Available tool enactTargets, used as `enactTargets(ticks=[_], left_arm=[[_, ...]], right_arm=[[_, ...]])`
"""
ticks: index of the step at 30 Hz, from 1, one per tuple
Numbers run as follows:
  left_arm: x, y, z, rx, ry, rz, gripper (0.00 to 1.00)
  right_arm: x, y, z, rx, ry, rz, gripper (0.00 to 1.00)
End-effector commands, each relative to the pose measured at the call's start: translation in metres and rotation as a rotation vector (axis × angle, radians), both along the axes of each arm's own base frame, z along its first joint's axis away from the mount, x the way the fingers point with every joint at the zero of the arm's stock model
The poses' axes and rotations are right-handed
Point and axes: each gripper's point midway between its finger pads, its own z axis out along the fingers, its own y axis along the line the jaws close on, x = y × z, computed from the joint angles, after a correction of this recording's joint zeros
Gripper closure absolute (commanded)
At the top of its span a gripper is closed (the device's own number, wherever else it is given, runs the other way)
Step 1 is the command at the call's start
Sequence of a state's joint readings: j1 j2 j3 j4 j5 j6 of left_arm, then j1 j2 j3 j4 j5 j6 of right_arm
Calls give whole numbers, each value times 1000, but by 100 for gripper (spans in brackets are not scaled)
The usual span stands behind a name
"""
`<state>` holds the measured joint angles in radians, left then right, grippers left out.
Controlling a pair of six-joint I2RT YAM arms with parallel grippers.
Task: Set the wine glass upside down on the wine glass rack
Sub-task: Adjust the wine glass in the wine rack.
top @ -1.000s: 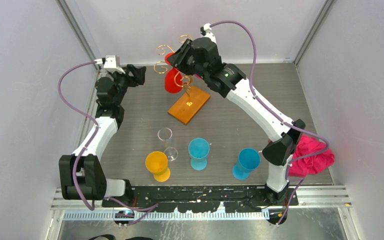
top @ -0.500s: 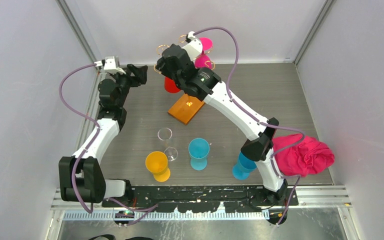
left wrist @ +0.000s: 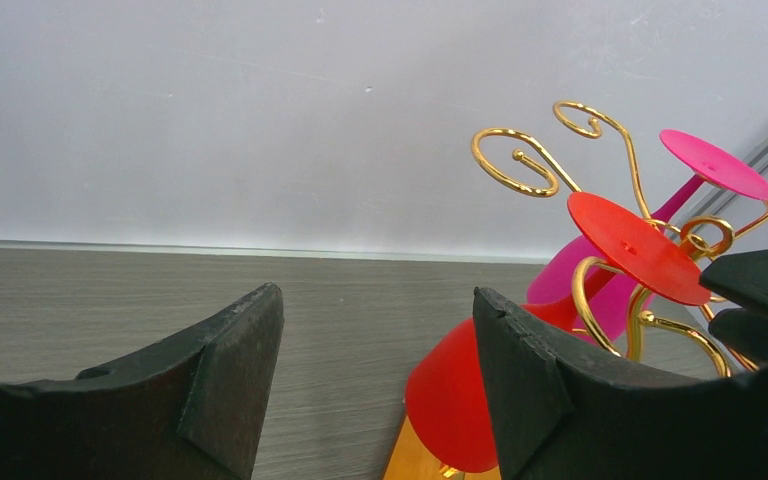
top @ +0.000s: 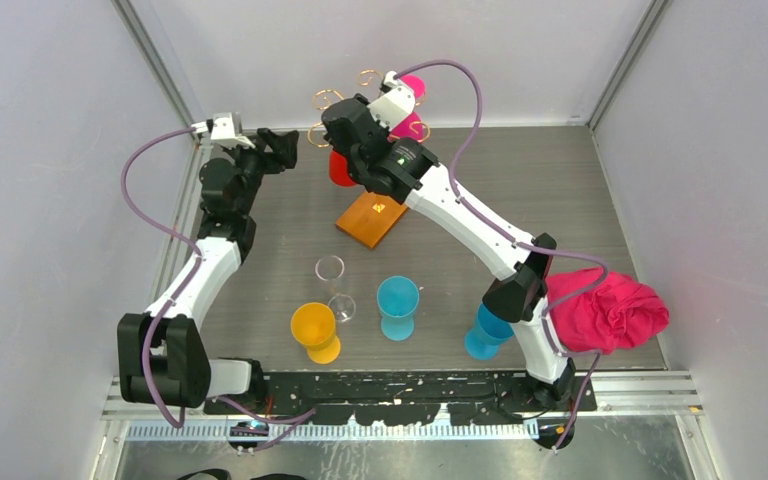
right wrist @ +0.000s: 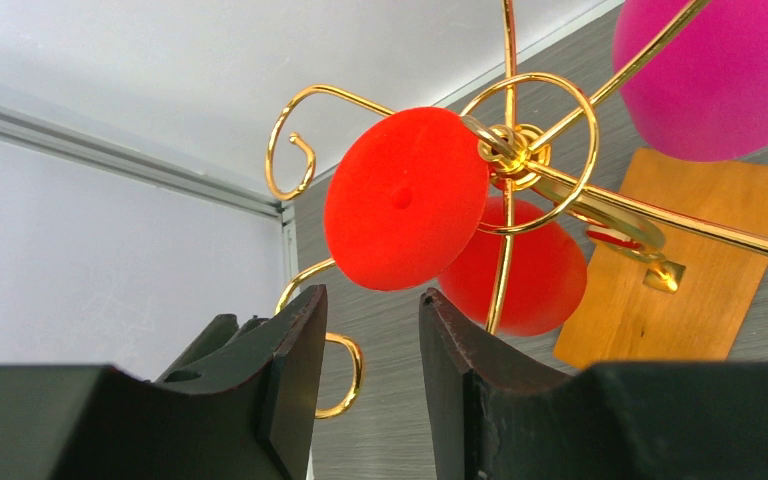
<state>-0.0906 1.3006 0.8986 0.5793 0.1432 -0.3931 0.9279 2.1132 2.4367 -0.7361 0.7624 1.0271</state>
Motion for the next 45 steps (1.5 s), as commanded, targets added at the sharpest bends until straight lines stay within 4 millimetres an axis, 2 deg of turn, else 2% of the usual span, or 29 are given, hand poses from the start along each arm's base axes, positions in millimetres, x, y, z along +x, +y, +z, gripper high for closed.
enactTargets(ticks=[1, 13, 45], left_arm=[[-10, -1, 28, -10, -87, 8, 30], [-7, -3, 26, -10, -88, 8, 31], [-4, -2, 25, -4, -91, 18, 33]], right_arm=[[-11, -28, 49, 85, -74, -71, 55], [-8, -35, 54, 93, -97, -109, 55], [3, -31, 33, 129, -41, -94, 54]])
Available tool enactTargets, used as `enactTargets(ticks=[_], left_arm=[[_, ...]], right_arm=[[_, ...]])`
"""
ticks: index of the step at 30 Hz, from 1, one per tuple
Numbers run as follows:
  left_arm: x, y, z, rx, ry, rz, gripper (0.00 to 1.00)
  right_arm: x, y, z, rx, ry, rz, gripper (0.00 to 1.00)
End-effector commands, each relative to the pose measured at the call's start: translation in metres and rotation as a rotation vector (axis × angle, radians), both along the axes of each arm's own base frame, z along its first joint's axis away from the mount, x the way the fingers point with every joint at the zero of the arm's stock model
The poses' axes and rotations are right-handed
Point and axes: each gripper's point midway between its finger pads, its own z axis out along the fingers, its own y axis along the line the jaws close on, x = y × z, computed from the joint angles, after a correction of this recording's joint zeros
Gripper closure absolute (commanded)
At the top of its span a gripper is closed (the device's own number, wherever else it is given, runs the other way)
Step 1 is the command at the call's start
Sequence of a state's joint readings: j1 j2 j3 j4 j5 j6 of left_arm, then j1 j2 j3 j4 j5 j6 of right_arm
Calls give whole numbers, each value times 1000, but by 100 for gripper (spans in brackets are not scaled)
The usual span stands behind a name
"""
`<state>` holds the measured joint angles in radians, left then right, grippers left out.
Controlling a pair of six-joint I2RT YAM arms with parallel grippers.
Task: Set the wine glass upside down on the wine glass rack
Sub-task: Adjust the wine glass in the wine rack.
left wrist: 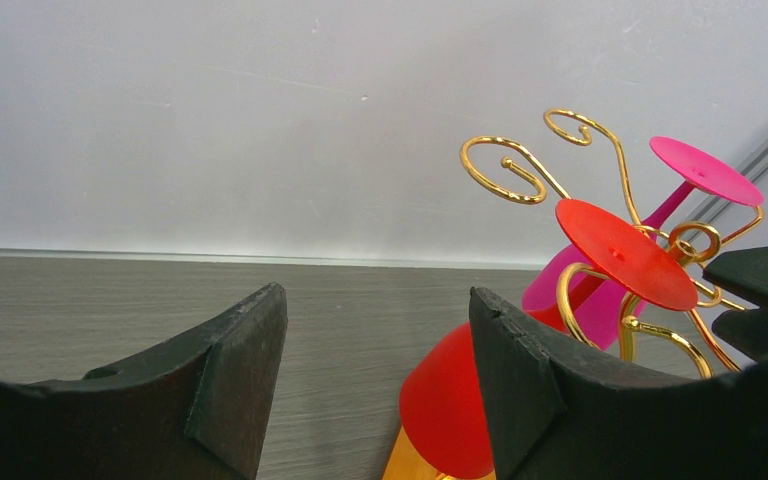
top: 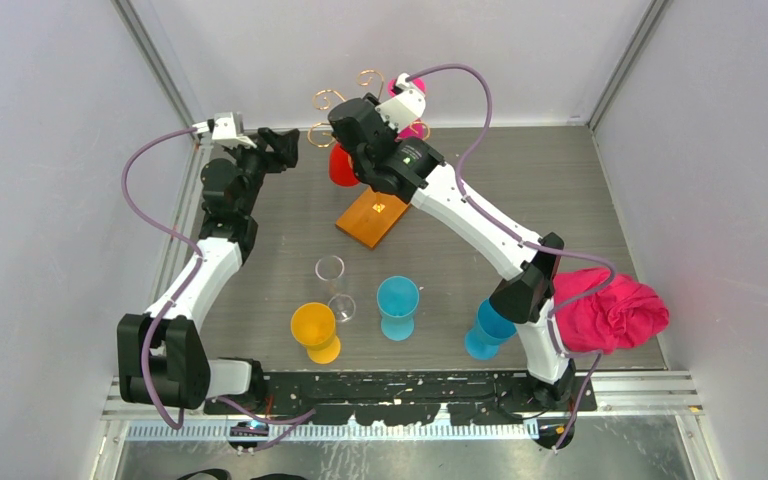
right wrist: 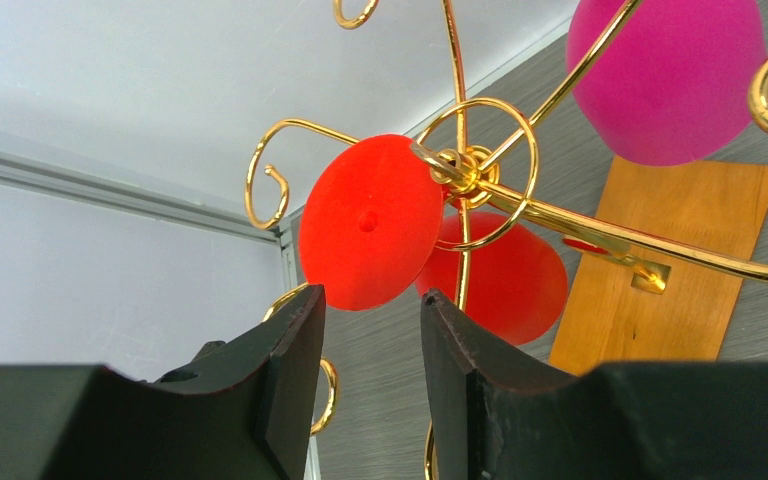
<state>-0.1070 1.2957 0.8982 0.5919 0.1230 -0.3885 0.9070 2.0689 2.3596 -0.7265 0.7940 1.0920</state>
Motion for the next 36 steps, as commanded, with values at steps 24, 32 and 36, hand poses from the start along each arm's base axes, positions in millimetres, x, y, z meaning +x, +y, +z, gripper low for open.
enactTargets(ticks=[24, 32, 36], left_arm=[[4, 2, 21, 0, -79, 24, 33], [6, 2, 22, 1, -81, 25, 33], [6, 2, 22, 1, -81, 25, 33]], right_arm=[[17, -6, 25, 122, -31, -7, 54], [20, -6, 23, 121, -17, 3, 54], [21, -5, 21, 122, -10, 15, 54]])
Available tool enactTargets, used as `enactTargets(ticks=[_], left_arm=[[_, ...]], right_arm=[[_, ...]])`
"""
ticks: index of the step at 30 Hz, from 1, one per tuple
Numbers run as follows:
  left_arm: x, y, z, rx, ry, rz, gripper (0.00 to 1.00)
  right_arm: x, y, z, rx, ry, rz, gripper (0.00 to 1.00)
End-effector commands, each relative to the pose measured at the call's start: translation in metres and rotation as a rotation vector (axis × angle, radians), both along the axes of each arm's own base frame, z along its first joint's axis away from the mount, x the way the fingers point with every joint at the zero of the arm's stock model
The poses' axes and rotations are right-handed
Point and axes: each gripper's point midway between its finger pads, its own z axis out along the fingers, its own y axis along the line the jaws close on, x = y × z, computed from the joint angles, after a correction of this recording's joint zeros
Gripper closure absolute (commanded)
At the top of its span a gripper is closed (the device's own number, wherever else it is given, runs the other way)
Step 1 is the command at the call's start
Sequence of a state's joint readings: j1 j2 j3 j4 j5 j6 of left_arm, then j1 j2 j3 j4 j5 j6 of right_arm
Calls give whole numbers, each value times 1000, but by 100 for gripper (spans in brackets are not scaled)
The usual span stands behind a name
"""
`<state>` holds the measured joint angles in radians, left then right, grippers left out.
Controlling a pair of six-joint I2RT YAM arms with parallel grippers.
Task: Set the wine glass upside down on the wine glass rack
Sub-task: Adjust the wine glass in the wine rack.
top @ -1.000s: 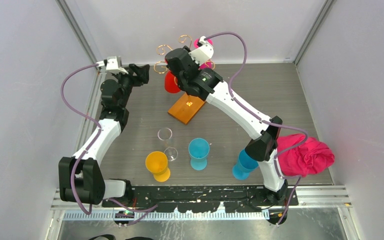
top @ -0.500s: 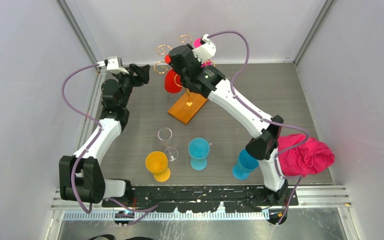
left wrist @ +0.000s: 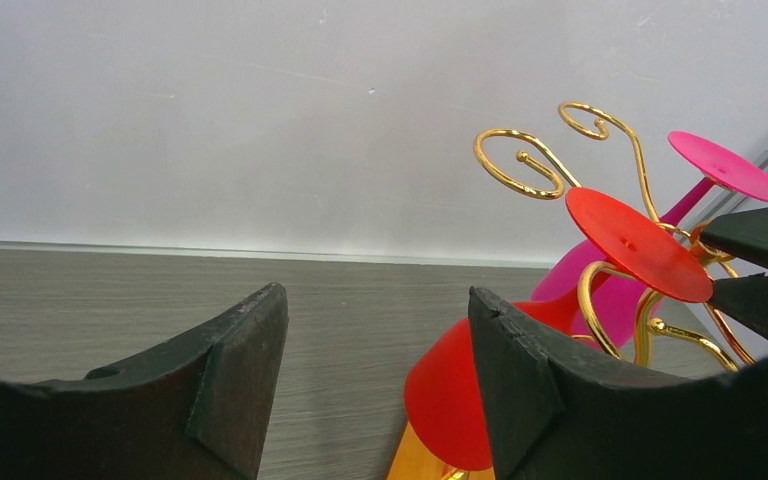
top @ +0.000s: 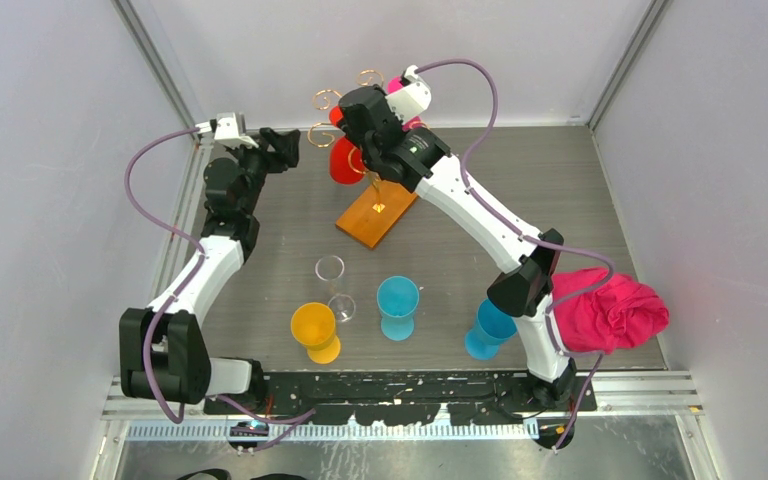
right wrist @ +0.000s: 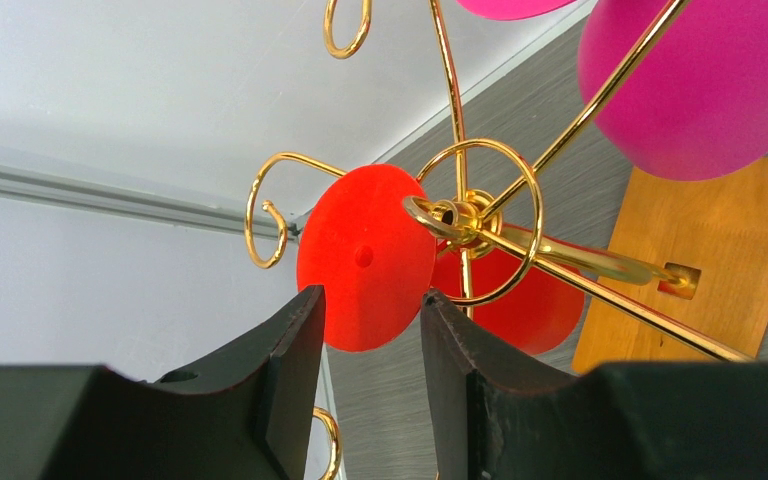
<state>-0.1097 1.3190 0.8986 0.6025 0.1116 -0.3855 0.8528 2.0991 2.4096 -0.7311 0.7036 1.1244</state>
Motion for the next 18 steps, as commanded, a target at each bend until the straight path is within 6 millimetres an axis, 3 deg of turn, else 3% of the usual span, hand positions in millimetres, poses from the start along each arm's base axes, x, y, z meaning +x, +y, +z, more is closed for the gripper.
enactTargets(ticks=[1, 18], left_arm=[[1, 2, 29, -1, -93, 16, 33], [3, 3, 26, 3, -93, 22, 33]], right_arm=[[3, -2, 20, 54, -29, -5, 54], [9, 2, 15, 72, -28, 4, 69]])
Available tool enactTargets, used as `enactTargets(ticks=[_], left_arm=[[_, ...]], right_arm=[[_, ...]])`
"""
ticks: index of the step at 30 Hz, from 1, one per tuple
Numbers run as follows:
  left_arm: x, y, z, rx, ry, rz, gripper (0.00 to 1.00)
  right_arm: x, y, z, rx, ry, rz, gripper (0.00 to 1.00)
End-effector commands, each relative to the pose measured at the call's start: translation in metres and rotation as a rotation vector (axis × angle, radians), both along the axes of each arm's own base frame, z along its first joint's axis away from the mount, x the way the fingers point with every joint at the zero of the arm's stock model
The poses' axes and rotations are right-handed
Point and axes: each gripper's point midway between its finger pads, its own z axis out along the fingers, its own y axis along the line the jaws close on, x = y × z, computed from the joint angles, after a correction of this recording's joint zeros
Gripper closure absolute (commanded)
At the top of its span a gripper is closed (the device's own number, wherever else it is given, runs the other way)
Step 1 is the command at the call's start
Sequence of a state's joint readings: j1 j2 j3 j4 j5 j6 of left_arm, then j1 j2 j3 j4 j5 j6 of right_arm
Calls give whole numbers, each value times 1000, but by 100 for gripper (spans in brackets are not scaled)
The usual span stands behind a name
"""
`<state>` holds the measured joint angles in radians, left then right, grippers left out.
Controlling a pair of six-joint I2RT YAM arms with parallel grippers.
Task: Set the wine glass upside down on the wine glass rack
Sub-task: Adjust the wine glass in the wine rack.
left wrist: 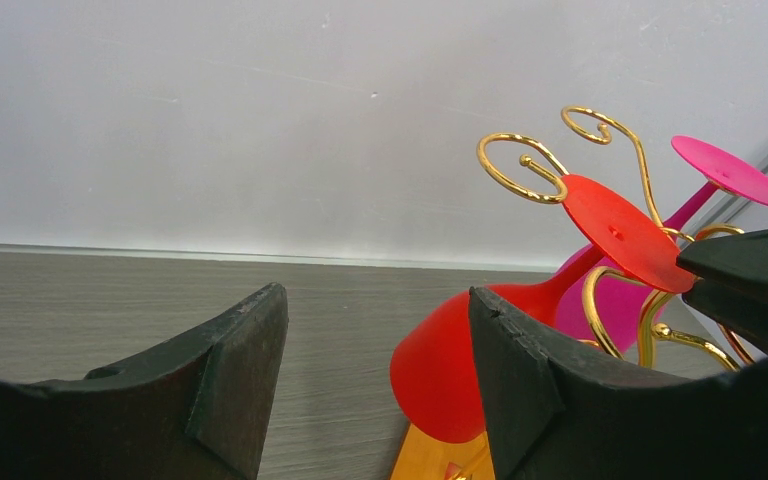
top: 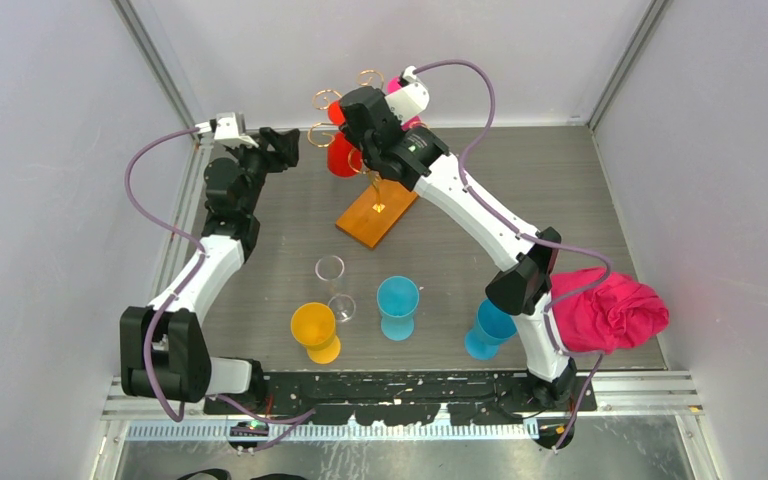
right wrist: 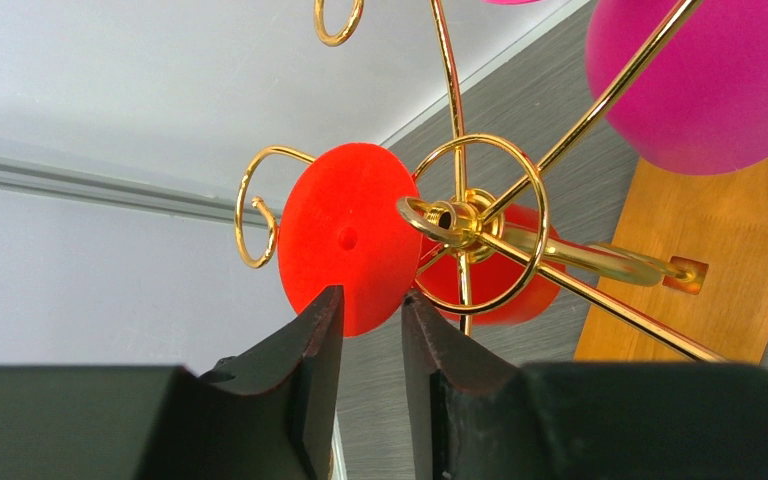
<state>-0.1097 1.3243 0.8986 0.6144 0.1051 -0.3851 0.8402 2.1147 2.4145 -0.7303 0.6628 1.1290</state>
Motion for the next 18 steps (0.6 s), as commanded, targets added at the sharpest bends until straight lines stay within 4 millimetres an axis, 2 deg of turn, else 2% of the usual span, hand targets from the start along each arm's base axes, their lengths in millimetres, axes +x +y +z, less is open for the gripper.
enactTargets(ticks=[1, 12, 18], left_arm=[[1, 2, 26, 4, -89, 16, 33], [3, 2, 27, 5, -94, 17, 33], [5, 2, 25, 7, -91, 19, 33]], right_arm=[[5, -2, 21, 65, -46, -23, 71], [12, -3, 21, 78, -53, -30, 79], [16, -3, 16, 79, -45, -25, 79]])
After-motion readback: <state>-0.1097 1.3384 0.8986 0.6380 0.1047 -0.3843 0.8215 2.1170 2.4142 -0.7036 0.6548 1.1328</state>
